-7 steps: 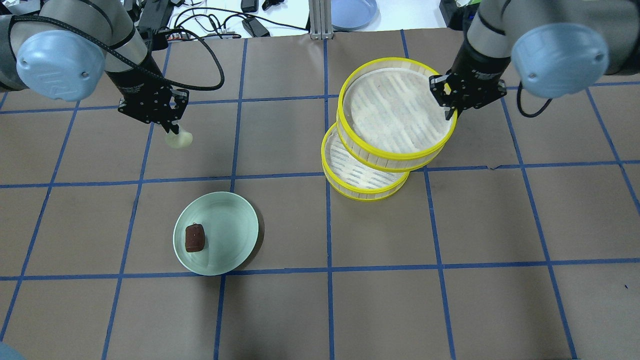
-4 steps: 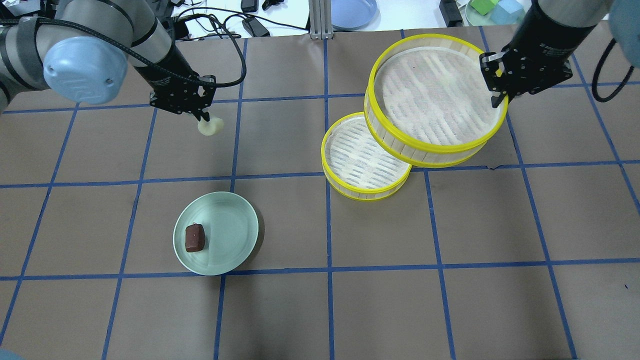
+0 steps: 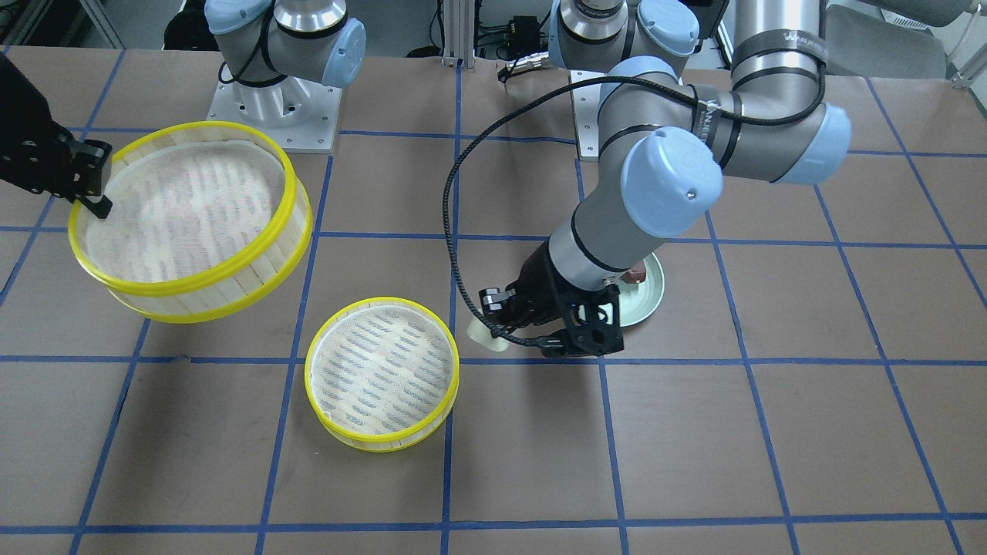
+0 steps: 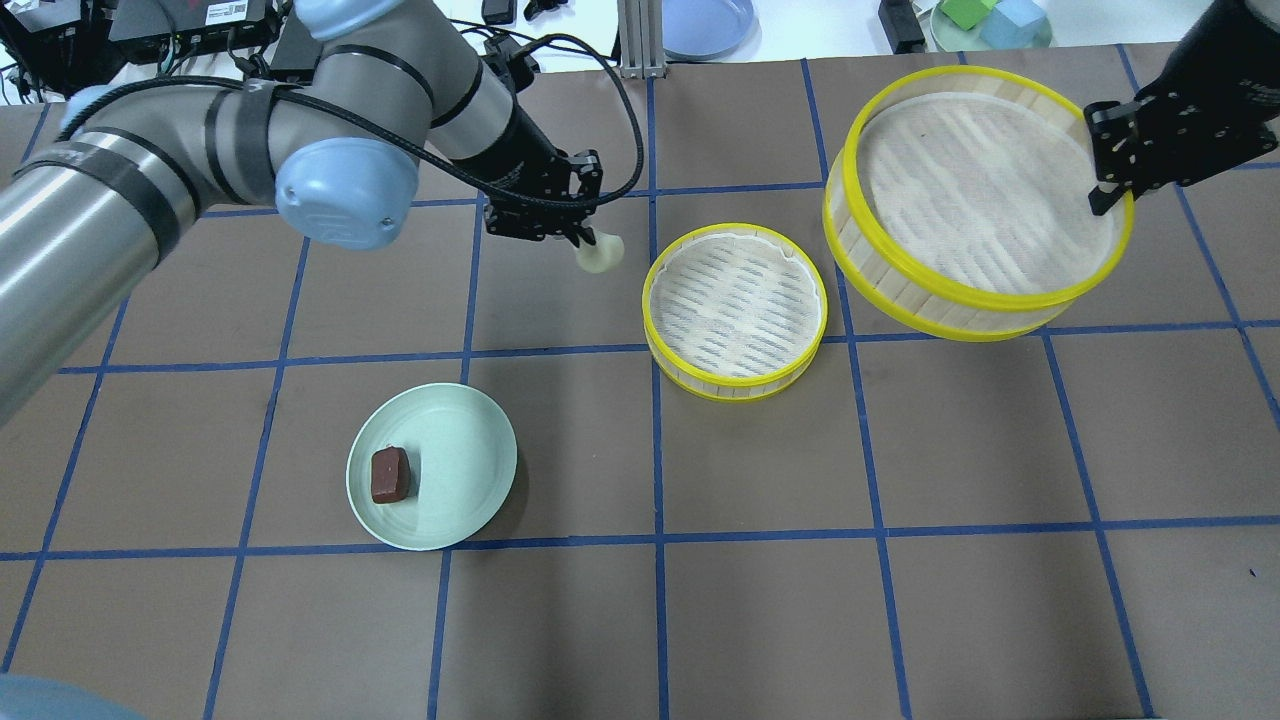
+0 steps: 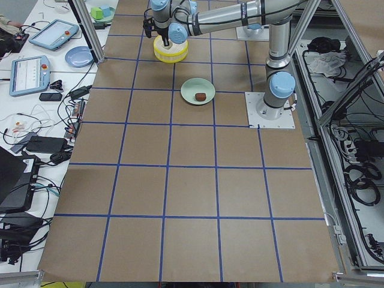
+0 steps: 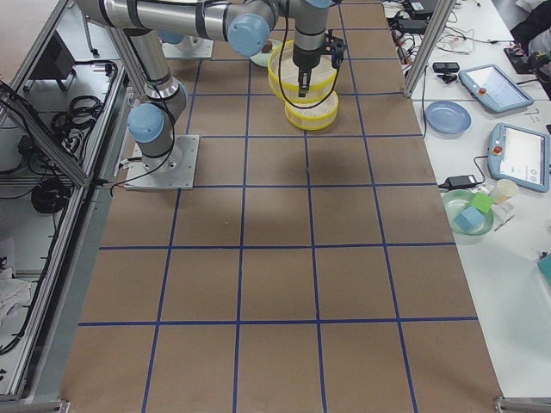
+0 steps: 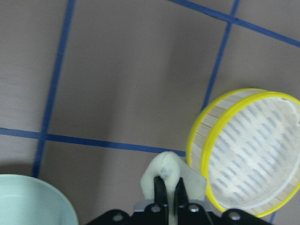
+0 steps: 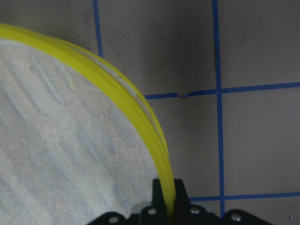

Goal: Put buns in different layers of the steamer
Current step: 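Lower the cream bun into the bottom tier and open the left gripper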

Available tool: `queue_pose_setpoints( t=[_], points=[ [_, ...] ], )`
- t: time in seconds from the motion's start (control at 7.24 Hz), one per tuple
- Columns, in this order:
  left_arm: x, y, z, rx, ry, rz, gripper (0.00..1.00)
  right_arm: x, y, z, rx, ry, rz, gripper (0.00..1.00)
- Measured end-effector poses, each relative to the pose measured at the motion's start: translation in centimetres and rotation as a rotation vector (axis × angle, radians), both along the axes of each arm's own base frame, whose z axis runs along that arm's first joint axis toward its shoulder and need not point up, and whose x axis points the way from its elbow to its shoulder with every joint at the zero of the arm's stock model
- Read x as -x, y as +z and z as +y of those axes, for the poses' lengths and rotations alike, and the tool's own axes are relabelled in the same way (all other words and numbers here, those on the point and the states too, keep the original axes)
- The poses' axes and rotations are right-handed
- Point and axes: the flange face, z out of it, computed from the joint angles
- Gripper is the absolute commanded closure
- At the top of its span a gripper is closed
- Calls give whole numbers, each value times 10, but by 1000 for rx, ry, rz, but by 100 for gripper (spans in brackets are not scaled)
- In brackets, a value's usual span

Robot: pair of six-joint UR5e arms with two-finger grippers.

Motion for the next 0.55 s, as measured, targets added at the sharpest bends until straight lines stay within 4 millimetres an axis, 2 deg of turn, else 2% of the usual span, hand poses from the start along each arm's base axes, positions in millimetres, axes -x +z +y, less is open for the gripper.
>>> queue_pose_setpoints(
  t=[0.14, 0.41, 0.55],
  points=[
    [24, -16, 0, -8, -20, 73, 100, 9, -1, 1, -4, 4, -10, 100],
    [55, -47, -8, 30, -38, 136, 100, 13, -4, 4, -32, 6, -26, 100],
    [64, -62, -12, 40, -34, 146, 61, 13, -5, 6, -40, 6, -30, 100]
  ],
)
